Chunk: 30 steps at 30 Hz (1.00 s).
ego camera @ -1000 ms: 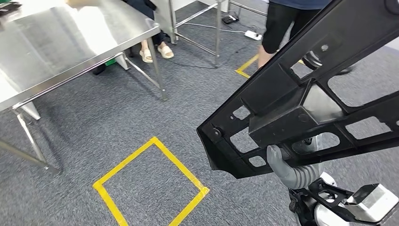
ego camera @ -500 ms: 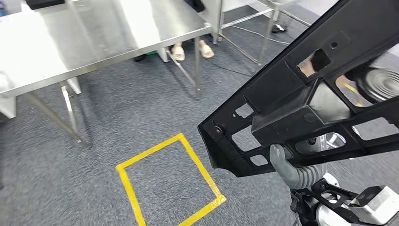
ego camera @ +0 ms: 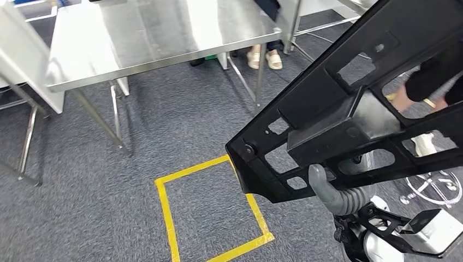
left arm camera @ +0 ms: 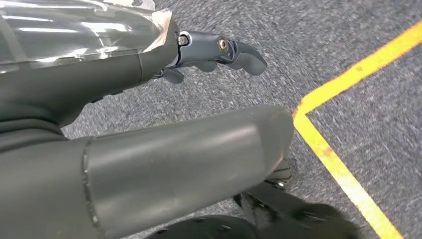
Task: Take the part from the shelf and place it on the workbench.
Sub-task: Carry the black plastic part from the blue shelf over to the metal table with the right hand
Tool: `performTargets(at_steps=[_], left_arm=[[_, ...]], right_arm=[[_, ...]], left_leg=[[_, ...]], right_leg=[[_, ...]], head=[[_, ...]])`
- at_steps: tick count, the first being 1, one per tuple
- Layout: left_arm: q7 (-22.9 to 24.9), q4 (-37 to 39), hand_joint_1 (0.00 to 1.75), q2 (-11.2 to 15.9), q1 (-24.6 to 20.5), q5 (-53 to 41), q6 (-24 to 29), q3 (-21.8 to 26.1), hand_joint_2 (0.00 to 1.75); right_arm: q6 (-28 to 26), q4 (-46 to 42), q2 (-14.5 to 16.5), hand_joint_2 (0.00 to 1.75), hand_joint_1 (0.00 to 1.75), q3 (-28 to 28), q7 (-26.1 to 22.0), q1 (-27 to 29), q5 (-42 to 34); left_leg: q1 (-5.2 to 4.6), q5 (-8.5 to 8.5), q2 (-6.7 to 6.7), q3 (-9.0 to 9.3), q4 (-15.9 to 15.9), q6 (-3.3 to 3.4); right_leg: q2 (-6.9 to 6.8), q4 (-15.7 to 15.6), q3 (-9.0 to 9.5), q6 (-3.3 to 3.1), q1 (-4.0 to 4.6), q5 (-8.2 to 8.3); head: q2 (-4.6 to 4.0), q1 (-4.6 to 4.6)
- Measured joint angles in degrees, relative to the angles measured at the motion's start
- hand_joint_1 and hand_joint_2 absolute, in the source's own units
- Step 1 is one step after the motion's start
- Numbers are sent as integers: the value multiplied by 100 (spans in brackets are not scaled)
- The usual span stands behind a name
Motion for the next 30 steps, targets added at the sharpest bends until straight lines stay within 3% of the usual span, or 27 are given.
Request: performTargets(at_steps=[2,3,5,6,8,9,10,11,13,16,17,18,20,21,22,24,27,28,30], left_arm=[[0,-1,0,3,-10,3,1,1,0],[0,-1,0,2,-17,4,3,1,0],[0,-2,0,-1,-22,5,7,1,0],[-1,-2,0,-4,-18,5,8,2,0],[-1,-2,0,-4,-17,8,16,3,0],[-1,-3,0,-5,-24,9,23,3,0],[-2,-3,0,-5,-32,9,31,4,0],[-5,-4,0,-8,-39,9,38,4,0],[-11,-3,0,-15,-37,7,40,4,0],[-13,-2,0,-17,-32,7,39,4,0],[-13,-2,0,-20,-30,7,38,4,0],[-20,-2,0,-23,-29,6,33,4,0],[-56,-2,0,-22,-22,4,-9,4,0],[-74,-2,0,-17,-18,2,-31,4,0],[-86,-3,0,-8,-14,-3,-48,4,0],[-87,-7,0,5,-14,-11,-49,3,0],[-83,-18,0,10,-12,-15,-46,2,0],[-76,-20,0,8,-12,-15,-50,2,0],[-58,-20,0,3,-15,-18,-63,2,0]], right_arm=[[0,1,9,175,164,0,0,-13,-1],[1,1,11,175,164,1,1,-19,-1],[2,0,15,175,164,7,3,-31,-1],[3,2,15,175,164,11,7,-37,0],[3,5,14,175,164,17,11,-44,-3],[2,9,11,175,164,19,17,-42,0],[-2,15,9,175,164,20,25,-37,8],[-8,21,5,175,164,21,36,-31,20],[-23,36,2,175,164,22,57,-30,37],[-28,40,2,175,164,21,64,-31,39],[-30,40,2,175,164,20,66,-32,39],[-36,41,2,175,164,20,72,-36,39],[-90,49,-3,175,164,20,84,-45,35],[-127,54,-7,175,164,20,87,-50,28],[-167,57,-9,175,164,20,85,-53,20],[-217,59,-10,175,164,20,79,-63,9],[-257,66,-13,175,164,19,71,-79,13],[-275,72,-15,175,164,19,66,-89,19],[-330,86,-24,175,164,19,60,-100,42]], left_leg=[[-44,159,237,304,-544,62],[-71,155,287,348,-636,89],[-88,159,133,346,-661,148],[-76,175,52,363,-694,179],[-31,219,-99,410,-755,252],[-22,227,-167,415,-763,270],[-17,231,-237,415,-762,285],[-17,230,-311,415,-761,288],[-17,227,-425,421,-758,286],[-15,225,-465,426,-757,282],[-11,221,-483,432,-756,277],[-13,210,-516,441,-748,257],[-33,168,-582,448,-714,266],[-46,152,-595,448,-701,282],[-52,140,-590,444,-689,304],[-70,144,-556,489,-758,307],[-49,299,-515,844,-1284,384],[-18,364,-503,968,-1458,410],[34,397,-476,1074,-1593,395]], right_leg=[[-125,-1,46,55,48,-48],[-185,-5,66,85,69,-67],[-307,-27,101,142,88,-97],[-248,3,103,171,83,-131],[88,326,-36,185,71,-303],[305,679,-206,169,53,-447],[427,1077,-417,154,51,-590],[483,1419,-616,159,50,-685],[513,1669,-817,216,45,-682],[514,1574,-815,258,40,-596],[514,1392,-744,286,34,-503],[525,997,-587,322,20,-331],[549,211,-258,317,-10,35],[563,-10,-162,289,-15,131],[569,-25,-148,258,-35,151],[583,-93,-114,272,-68,163],[580,-164,-47,260,-26,175],[575,-1,-123,239,-13,108],[570,603,-454,228,-45,-120]], head=[[0,15],[0,23],[0,33],[0,40],[0,62],[0,78],[0,86],[0,94],[0,94],[0,95],[0,94],[0,99],[0,101],[0,103],[0,101],[0,92],[0,87],[0,94],[0,106]])
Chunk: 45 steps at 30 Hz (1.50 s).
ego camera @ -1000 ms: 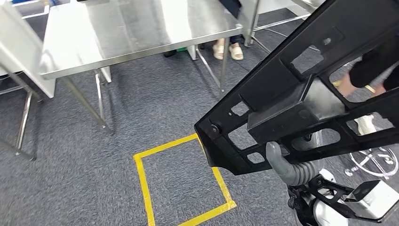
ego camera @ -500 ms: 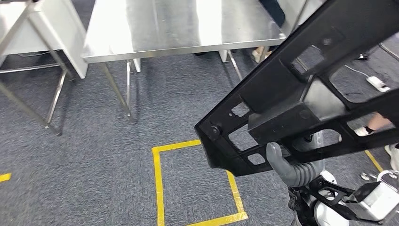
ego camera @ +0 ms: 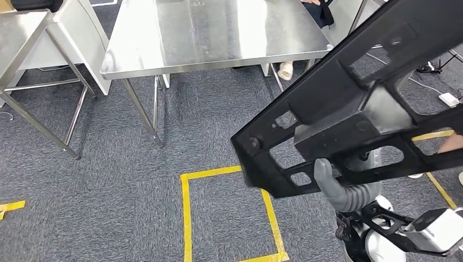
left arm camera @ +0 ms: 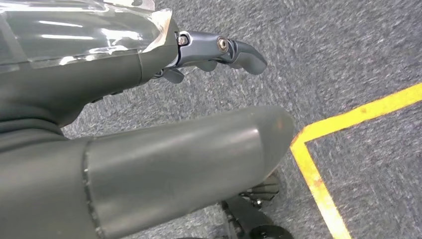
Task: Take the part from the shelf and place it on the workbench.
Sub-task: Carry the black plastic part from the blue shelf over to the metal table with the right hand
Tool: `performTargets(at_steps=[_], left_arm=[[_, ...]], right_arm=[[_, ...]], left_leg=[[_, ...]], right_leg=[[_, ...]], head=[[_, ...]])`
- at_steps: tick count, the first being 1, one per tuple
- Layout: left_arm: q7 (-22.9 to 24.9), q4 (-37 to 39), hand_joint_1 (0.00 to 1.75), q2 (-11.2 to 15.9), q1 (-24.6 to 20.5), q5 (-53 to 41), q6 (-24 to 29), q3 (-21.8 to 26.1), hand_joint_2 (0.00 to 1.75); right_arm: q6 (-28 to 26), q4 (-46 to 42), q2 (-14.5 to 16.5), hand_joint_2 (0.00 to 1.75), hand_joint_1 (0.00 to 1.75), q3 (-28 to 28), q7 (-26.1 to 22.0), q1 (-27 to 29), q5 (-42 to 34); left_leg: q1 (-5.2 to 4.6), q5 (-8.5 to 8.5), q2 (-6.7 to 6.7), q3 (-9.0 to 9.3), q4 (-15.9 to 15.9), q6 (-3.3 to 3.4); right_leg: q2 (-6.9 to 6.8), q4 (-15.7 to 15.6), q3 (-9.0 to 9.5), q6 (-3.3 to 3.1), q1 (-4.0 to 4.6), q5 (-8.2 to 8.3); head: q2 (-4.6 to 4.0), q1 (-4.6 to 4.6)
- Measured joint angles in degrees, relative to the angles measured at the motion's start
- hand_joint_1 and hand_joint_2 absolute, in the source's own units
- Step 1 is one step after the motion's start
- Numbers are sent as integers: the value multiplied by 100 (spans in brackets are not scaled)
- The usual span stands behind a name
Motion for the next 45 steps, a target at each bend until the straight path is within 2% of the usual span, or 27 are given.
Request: performTargets(at_steps=[2,3,5,6,7,8,10,11,13,16,18,19,21,23,25,27,28,31,33,34,35,36,37,39,40,42,45], left_arm=[[21,1,0,-13,-1,-10,-28,0,0],[33,1,0,-24,3,-16,-41,0,0],[52,1,0,-32,10,-29,-52,0,0],[56,-2,0,-15,10,-35,-52,1,0],[56,-5,0,1,7,-44,-50,0,0],[57,-9,0,13,5,-50,-49,-1,0],[58,-11,0,14,6,-61,-47,-2,0],[58,-11,0,13,8,-62,-48,-2,0],[59,-11,0,14,3,-68,-47,-2,0],[88,-11,0,1,-2,-93,-46,-2,0],[131,-11,0,-6,4,-98,-46,-2,0],[151,-11,0,-7,5,-98,-45,-2,0],[186,-10,0,-2,4,-102,-44,-2,0],[219,-9,0,0,-1,-108,-39,-3,0],[254,-9,0,-7,-4,-111,-33,-4,0],[273,-9,0,-10,0,-111,-32,-4,0],[274,-9,0,-13,1,-111,-32,-4,0],[275,-9,0,-31,-6,-111,-33,-4,0],[275,-8,0,-44,-1,-111,-33,-4,0],[279,-7,0,-48,4,-111,-33,-4,0],[286,-7,0,-50,7,-111,-33,-4,0],[297,-5,0,-53,12,-113,-33,-4,0],[317,-2,0,-54,14,-114,-33,-4,0],[367,3,0,-55,3,-121,-32,-4,0],[387,4,0,-56,-5,-131,-30,-4,0],[411,0,0,-57,-18,-154,-15,-5,0],[465,-4,0,-78,-33,-176,13,-7,0]], right_arm=[[-63,25,-16,175,164,0,4,21,25],[-91,39,-23,175,164,0,7,29,38],[-145,60,-31,175,164,-1,8,39,57],[-166,71,-33,175,164,0,12,40,67],[-185,81,-37,175,164,1,19,48,72],[-200,92,-42,175,164,-1,26,61,76],[-217,106,-49,175,164,-5,36,85,81],[-221,109,-51,175,164,-7,36,92,84],[-221,111,-53,175,164,-10,34,91,99],[-222,113,-55,175,164,-12,39,104,121],[-229,113,-54,175,164,-12,45,119,130],[-235,113,-52,175,164,-12,48,123,135],[-250,114,-46,175,164,-12,55,126,147],[-270,114,-40,175,164,-11,65,126,158],[-282,114,-34,175,164,-10,78,134,165],[-285,115,-30,175,164,-8,87,136,169],[-287,114,-29,175,164,-5,86,129,168],[-288,117,-27,175,164,1,86,138,168],[-288,120,-28,175,164,1,89,160,168],[-288,121,-29,175,164,1,89,166,168],[-288,121,-30,175,164,1,89,167,168],[-288,125,-31,175,164,1,89,170,168],[-288,131,-32,175,164,1,89,169,167],[-288,144,-36,175,164,1,91,168,169],[-288,146,-41,175,164,0,92,160,169],[-285,145,-46,175,164,-1,91,149,169],[-281,144,-47,175,164,0,85,139,170]], left_leg=[[63,-54,2,9,35,-96],[107,-100,-5,4,86,-163],[205,-254,-24,-38,304,-344],[237,-364,-33,-93,460,-442],[249,-469,-38,-156,604,-524],[244,-551,-37,-205,700,-587],[251,-624,-34,-224,753,-658],[255,-644,-2,-220,783,-673],[243,-782,126,-404,1145,-654],[183,-1109,261,-1179,2305,-559],[117,-955,264,-1499,2537,-442],[72,-721,262,-1482,2323,-355],[-38,-256,280,-1249,1635,-145],[-130,-149,308,-1034,1196,2],[-178,-230,298,-879,1009,51],[-165,-237,259,-646,823,67],[-153,-246,241,-528,767,75],[-158,-358,187,-357,718,66],[-173,-478,148,-226,719,49],[-176,-546,131,-135,719,37],[-177,-621,118,-35,719,23],[-178,-699,107,45,718,6],[-181,-771,98,119,724,-16],[-184,-871,93,179,740,-80],[-188,-885,97,196,760,-108],[-194,-842,127,80,969,-156],[-135,-859,197,-589,1925,-268]], right_leg=[[-3,392,-260,98,-74,-82],[-6,311,-243,193,-120,-3],[-2,-252,41,424,-222,269],[16,-474,164,481,-258,332],[34,-556,225,458,-285,328],[47,-496,216,378,-288,259],[47,-373,187,179,-291,151],[39,-347,195,122,-280,116],[21,-339,246,44,-237,65],[-19,-349,326,-48,-141,-14],[-30,-352,407,-92,-64,-96],[-33,-360,474,-103,-30,-145],[-44,-411,621,-115,28,-241],[-53,-529,738,-84,40,-297],[-68,-605,871,19,32,-240],[-81,-506,927,85,31,-202],[-77,-328,836,69,32,-235],[-58,618,132,-34,38,-538],[-55,799,-213,-24,40,-656],[-55,613,-253,34,41,-551],[-55,280,-222,108,42,-324],[-57,-60,-151,175,43,10],[-60,-340,-97,184,55,260],[-47,-546,-25,61,88,528],[-40,-564,-15,-25,99,489],[-25,-592,72,-119,44,461],[-33,-628,247,-197,-16,339]], head=[[0,-1],[0,-3],[0,3],[0,42],[0,65],[0,57],[0,-8],[0,-56],[0,-102],[0,-132],[0,-135],[0,-133],[0,-118],[0,-96],[0,-101],[-1,-102],[-1,-93],[0,-77],[0,-75],[0,-75],[0,-73],[0,-72],[0,-78],[0,-94],[0,-99],[0,-103],[0,-126]])
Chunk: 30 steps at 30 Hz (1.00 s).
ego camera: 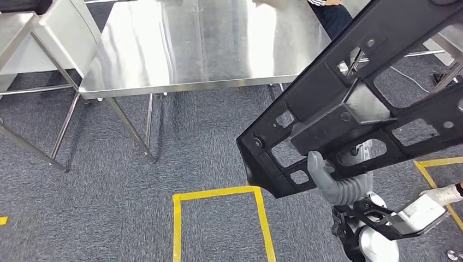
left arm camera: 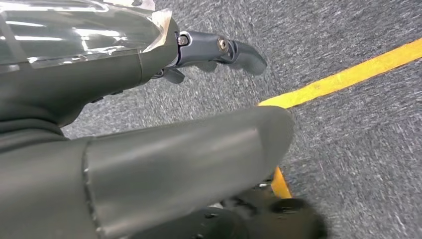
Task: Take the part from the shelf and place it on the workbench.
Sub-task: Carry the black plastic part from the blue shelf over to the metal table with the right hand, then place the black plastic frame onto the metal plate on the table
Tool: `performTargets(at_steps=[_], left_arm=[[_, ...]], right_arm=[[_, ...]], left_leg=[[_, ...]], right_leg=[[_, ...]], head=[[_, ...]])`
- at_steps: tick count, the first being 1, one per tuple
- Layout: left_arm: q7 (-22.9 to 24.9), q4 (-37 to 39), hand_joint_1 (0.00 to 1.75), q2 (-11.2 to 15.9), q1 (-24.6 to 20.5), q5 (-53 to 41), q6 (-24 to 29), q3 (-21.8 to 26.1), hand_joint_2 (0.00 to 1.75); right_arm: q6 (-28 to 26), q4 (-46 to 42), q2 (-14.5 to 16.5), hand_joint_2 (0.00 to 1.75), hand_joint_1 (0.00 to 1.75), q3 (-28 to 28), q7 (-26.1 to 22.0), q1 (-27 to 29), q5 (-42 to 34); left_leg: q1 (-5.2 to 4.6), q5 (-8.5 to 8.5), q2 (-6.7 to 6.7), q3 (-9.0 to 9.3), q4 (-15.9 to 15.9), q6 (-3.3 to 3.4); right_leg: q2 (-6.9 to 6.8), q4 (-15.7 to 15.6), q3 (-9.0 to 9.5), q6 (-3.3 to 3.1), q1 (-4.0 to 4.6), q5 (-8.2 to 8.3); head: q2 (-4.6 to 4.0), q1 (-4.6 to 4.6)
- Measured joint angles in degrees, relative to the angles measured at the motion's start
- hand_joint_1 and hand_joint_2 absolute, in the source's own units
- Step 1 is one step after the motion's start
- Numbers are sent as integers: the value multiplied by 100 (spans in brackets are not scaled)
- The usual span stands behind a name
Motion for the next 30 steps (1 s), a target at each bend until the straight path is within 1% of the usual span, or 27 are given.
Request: performTargets(at_steps=[1,2,3,4,5,7,8,9,11,12,13,14,15,16,17,18,19,20,21,22,23,24,25,27,28,29,30], left_arm=[[17,0,0,0,6,-4,7,0,0],[26,0,0,1,16,-9,13,0,0],[36,0,0,3,24,-15,17,0,0],[51,0,0,4,28,-20,22,0,0],[72,0,0,7,29,-24,28,0,0],[109,3,0,8,34,-26,38,0,0],[120,5,0,8,37,-26,41,0,0],[123,7,0,8,41,-26,42,0,0],[119,6,0,6,42,-26,42,0,0],[116,5,0,4,42,-26,43,0,0],[113,4,0,3,41,-26,44,0,0],[112,4,0,4,40,-26,45,0,0],[111,3,0,8,38,-26,48,1,0],[111,3,0,11,36,-26,49,1,0],[111,3,0,13,35,-23,50,2,0],[111,2,0,15,35,-20,50,2,0],[111,2,0,14,37,-14,50,3,0],[110,2,0,12,40,-7,49,3,0],[108,3,0,9,42,-3,49,4,0],[106,7,0,-3,45,2,48,5,0],[103,7,0,-8,45,3,48,6,0],[100,7,0,-19,45,5,48,7,0],[97,6,0,-26,46,7,46,8,0],[92,-2,0,-22,43,9,42,9,0],[85,-4,0,-23,36,9,41,9,0],[79,-7,0,-27,25,9,42,9,0],[70,-9,0,-33,16,10,45,11,0]], right_arm=[[1,1,-1,175,164,1,0,4,1],[1,1,-1,175,164,1,0,11,2],[2,2,-2,175,164,1,0,17,2],[2,2,-2,175,164,1,0,22,2],[3,2,-2,175,164,1,0,24,2],[4,3,-1,175,164,1,-1,24,3],[4,5,-1,175,164,1,-3,22,4],[4,7,0,175,164,1,-3,22,5],[5,6,-1,175,164,2,-6,23,9],[5,4,-2,175,164,2,-5,24,11],[6,3,-3,175,164,3,-7,21,11],[6,2,-4,175,164,2,-9,16,10],[6,2,-5,175,164,2,-10,14,10],[6,3,-5,175,164,2,-11,14,9],[10,4,-7,175,164,1,-11,19,11],[21,7,-10,175,164,1,-11,22,15],[35,10,-14,175,164,1,-11,23,20],[54,13,-17,175,164,2,-11,23,27],[72,16,-20,175,164,2,-11,21,32],[84,22,-24,175,164,3,-10,17,37],[93,30,-27,175,164,4,-7,6,37],[99,38,-31,175,164,4,-3,-8,35],[101,49,-36,175,164,4,3,-29,31],[105,69,-41,175,164,4,27,-90,2],[109,85,-43,175,164,5,51,-135,-27],[124,109,-40,175,164,10,88,-191,-67],[151,149,-34,175,164,22,137,-255,-110]], left_leg=[[37,-133,18,-267,304,-39],[70,-280,32,-491,491,-76],[97,-384,45,-643,536,-106],[120,-359,53,-709,407,-130],[142,-183,60,-693,136,-150],[164,433,97,-550,-544,-159],[154,642,121,-491,-754,-143],[139,753,138,-450,-866,-110],[112,731,124,-349,-920,-2],[109,730,106,-261,-956,52],[107,719,91,-171,-983,101],[104,702,75,-80,-1004,146],[93,664,66,-25,-1016,182],[82,622,51,21,-1024,215],[63,566,31,77,-1030,244],[38,501,9,146,-1034,264],[9,431,-12,230,-1036,279],[-23,353,-32,328,-1037,291],[-50,276,-42,423,-1039,301],[-74,196,-48,511,-1030,310],[-97,117,-55,581,-1028,305],[-111,33,-60,636,-1033,294],[-122,-4,-58,698,-999,276],[-131,-8,-38,738,-798,233],[-128,27,-20,685,-570,201],[-109,16,-7,544,-306,159],[-74,-50,5,341,-12,101]], right_leg=[[-2,-2,58,-5,-6,-57],[0,-2,124,2,-13,-115],[2,-3,200,13,-23,-176],[4,-4,291,32,-37,-245],[5,-6,390,56,-55,-317],[5,-14,549,123,-68,-466],[4,-31,601,165,-63,-532],[5,-48,671,221,-53,-565],[4,-49,781,347,-37,-553],[2,48,787,388,-35,-522],[-2,244,693,399,-26,-508],[-5,545,516,374,-14,-527],[-6,914,265,342,-1,-577],[-5,1248,-3,311,20,-673],[-4,1495,-274,274,42,-844],[-3,1591,-480,246,65,-1016],[-3,1533,-608,221,89,-1128],[-3,1351,-680,204,119,-1134],[-3,1048,-682,216,156,-933],[-5,716,-680,234,193,-608],[-4,449,-651,229,228,-297],[2,255,-603,209,265,-38],[14,154,-556,145,276,113],[41,89,-347,1,247,217],[42,67,-256,-64,209,227],[35,61,-162,-114,179,205],[26,57,-107,-144,157,148]], head=[[0,-5],[0,-3],[0,-2],[0,-3],[0,-2],[0,-9],[0,-9],[0,-12],[0,-3],[-1,7],[-1,20],[-1,31],[-1,44],[0,51],[0,59],[0,64],[0,69],[0,70],[0,71],[0,66],[0,60],[0,54],[0,49],[0,62],[0,66],[0,67],[0,63]])
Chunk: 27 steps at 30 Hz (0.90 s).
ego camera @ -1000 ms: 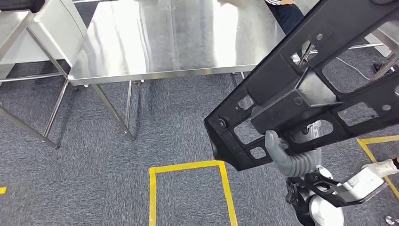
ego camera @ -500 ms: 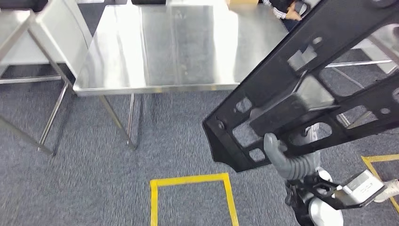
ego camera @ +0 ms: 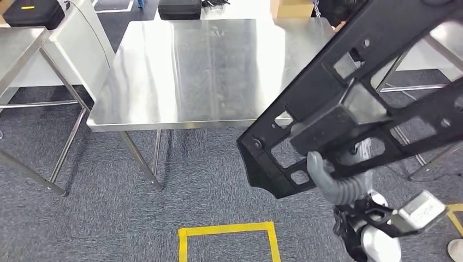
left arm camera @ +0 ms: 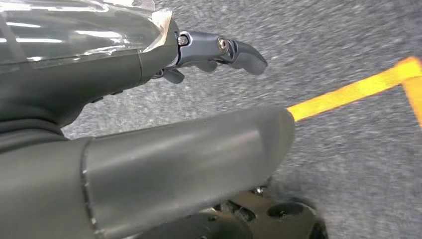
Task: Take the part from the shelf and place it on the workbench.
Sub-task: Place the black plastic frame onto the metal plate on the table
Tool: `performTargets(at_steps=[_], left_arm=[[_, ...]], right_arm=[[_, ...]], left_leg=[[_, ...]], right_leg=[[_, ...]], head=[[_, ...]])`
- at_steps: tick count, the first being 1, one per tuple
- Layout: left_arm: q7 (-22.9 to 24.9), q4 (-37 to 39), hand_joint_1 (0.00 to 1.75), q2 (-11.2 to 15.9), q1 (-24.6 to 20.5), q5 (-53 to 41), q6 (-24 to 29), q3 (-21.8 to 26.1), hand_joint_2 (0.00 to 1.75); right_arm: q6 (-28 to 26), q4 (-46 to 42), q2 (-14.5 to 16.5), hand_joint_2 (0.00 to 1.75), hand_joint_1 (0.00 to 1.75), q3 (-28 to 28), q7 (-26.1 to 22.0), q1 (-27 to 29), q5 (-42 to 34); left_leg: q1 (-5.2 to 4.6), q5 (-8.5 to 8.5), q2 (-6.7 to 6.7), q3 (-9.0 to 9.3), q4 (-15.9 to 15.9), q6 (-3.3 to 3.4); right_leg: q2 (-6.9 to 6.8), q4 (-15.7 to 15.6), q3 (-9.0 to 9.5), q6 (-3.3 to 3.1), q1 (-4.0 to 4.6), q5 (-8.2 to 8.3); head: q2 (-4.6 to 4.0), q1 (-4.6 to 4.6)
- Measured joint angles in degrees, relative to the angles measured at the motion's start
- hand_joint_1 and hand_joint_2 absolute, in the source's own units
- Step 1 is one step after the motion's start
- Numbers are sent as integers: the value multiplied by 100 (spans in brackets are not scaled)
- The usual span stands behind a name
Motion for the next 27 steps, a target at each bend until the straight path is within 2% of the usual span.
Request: performTargets(at_steps=[2,3,4,5,7,8,9,10,12,13,14,16,17,18,19,20,21,23,24,25,27], left_arm=[[-15,0,0,-11,-2,4,7,14,0],[-21,0,0,-13,3,5,9,25,0],[-26,0,0,-15,6,7,10,35,0],[-30,0,0,-16,8,6,10,43,0],[-34,8,0,-28,11,2,9,51,0],[-35,16,0,-33,11,0,9,56,0],[-36,21,0,-38,6,-1,10,63,0],[-37,25,0,-43,2,-2,10,69,0],[-38,19,0,-44,-7,-2,11,79,0],[-39,19,0,-46,-3,-2,11,81,0],[-39,18,0,-48,-2,-2,11,84,0],[-40,17,0,-49,-3,-4,11,88,0],[-42,17,0,-49,-4,-11,8,89,0],[-45,18,0,-50,-2,-23,4,90,0],[-51,19,0,-51,0,-39,-1,90,0],[-59,19,0,-51,1,-56,-5,90,0],[-69,19,0,-51,3,-77,-7,90,0],[-89,20,0,-46,3,-116,-8,90,0],[-97,20,0,-42,1,-134,-8,89,0],[-106,20,0,-36,0,-151,-10,89,0],[-116,17,0,-28,-13,-188,-17,85,0]], right_arm=[[91,132,12,175,164,45,109,-138,-95],[144,223,18,175,164,84,170,-212,-143],[197,327,28,175,164,134,231,-294,-196],[246,436,43,175,164,195,286,-383,-249],[311,634,79,175,164,315,356,-553,-328],[327,711,94,175,164,363,369,-622,-346],[336,775,106,175,164,402,380,-687,-354],[341,826,116,175,164,432,387,-745,-357],[345,894,131,175,164,469,399,-829,-363],[345,918,134,175,164,478,399,-849,-365],[345,938,135,175,164,488,399,-867,-370],[344,981,136,175,164,514,409,-897,-407],[344,1011,137,175,164,533,423,-916,-442],[344,1058,137,175,164,557,444,-940,-482],[344,1113,137,175,164,580,464,-968,-519],[340,1167,137,175,164,602,479,-998,-546],[336,1214,138,175,164,621,489,-1025,-568],[318,1285,141,175,164,652,493,-1065,-598],[300,1312,142,175,164,672,497,-1081,-608],[279,1333,142,175,164,691,502,-1094,-613],[226,1346,143,175,164,716,518,-1122,-611]], left_leg=[[100,-289,12,-436,432,-127],[152,-419,20,-605,501,-183],[199,-448,30,-703,427,-233],[242,-343,41,-727,216,-281],[304,212,82,-655,-412,-354],[300,451,107,-610,-656,-351],[281,620,123,-578,-798,-316],[252,670,134,-567,-845,-258],[225,638,108,-481,-913,-124],[227,620,94,-413,-962,-74],[230,602,79,-330,-1008,-31],[227,540,54,-172,-1090,30],[221,494,43,-98,-1119,52],[215,435,30,-12,-1140,63],[210,370,17,86,-1153,68],[205,296,2,188,-1159,67],[203,219,-10,294,-1161,60],[192,43,-29,480,-1163,26],[184,-62,-30,566,-1184,-2],[176,-127,-28,673,-1197,-36],[178,-159,0,834,-1161,-97]], right_leg=[[7,1,88,-13,-28,-111],[21,2,139,15,-49,-171],[35,4,202,49,-79,-232],[47,6,279,88,-113,-297],[54,9,453,183,-163,-442],[49,1,518,235,-170,-503],[40,-27,554,287,-169,-551],[31,-42,584,346,-162,-565],[20,-19,593,451,-153,-533],[12,130,535,490,-150,-484],[6,382,380,508,-147,-451],[-6,1088,-128,495,-144,-495],[-6,1384,-394,473,-132,-607],[-6,1539,-603,449,-120,-745],[-6,1543,-742,427,-105,-847],[-6,1374,-790,420,-96,-850],[-9,1075,-774,435,-91,-725],[-61,352,-642,506,-85,-174],[-94,116,-556,509,-67,40],[-112,-21,-477,476,-51,161],[-77,-69,-310,331,-45,170]], head=[[0,-6],[0,-7],[0,-8],[0,-9],[0,-18],[0,-30],[0,-36],[0,-44],[0,-44],[0,-40],[0,-28],[0,-9],[0,-5],[0,-4],[0,-1],[0,0],[0,3],[0,10],[0,7],[0,6],[0,-4]])
